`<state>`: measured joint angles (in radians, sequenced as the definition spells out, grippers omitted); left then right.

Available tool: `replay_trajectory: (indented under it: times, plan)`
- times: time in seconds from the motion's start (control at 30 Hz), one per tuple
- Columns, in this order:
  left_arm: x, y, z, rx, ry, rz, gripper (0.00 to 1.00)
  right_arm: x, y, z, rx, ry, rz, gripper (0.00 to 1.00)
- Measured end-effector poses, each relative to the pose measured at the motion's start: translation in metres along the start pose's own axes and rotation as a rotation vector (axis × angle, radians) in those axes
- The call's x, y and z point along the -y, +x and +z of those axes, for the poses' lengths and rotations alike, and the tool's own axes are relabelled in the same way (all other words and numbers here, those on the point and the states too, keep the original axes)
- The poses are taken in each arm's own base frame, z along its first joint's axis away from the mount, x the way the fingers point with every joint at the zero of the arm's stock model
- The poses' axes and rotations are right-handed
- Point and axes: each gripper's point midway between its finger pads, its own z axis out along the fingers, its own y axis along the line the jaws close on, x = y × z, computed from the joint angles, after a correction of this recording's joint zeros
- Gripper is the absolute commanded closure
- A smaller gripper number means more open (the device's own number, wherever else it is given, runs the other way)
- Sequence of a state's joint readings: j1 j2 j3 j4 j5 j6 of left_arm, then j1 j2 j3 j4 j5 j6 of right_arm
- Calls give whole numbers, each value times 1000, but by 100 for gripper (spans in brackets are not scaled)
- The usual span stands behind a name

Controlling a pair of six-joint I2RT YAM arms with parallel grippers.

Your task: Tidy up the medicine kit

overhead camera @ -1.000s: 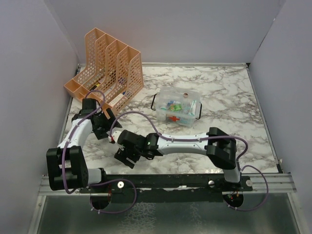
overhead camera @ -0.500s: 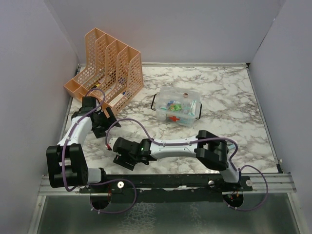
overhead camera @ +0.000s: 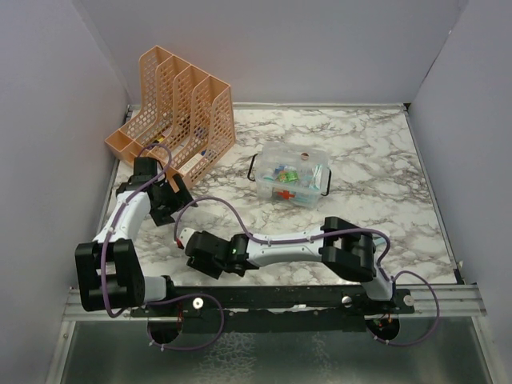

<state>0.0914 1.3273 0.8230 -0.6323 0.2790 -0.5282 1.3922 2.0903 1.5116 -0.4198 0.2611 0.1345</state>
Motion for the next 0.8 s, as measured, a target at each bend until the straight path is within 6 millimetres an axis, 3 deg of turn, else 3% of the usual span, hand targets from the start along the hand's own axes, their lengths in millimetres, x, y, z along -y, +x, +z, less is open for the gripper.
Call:
replay_trajectory:
  times: [0.3, 0.6, 0.8]
  plan:
    - [12, -16, -18, 79, 23, 3, 5, 17, 15, -10, 1, 31, 40, 59]
    - [13, -13, -20, 74, 32, -4, 4, 56, 24, -16, 7, 51, 113, 63]
    - [18, -2, -17, 22, 75, -5, 3, 73, 16, -27, 54, 5, 173, 64]
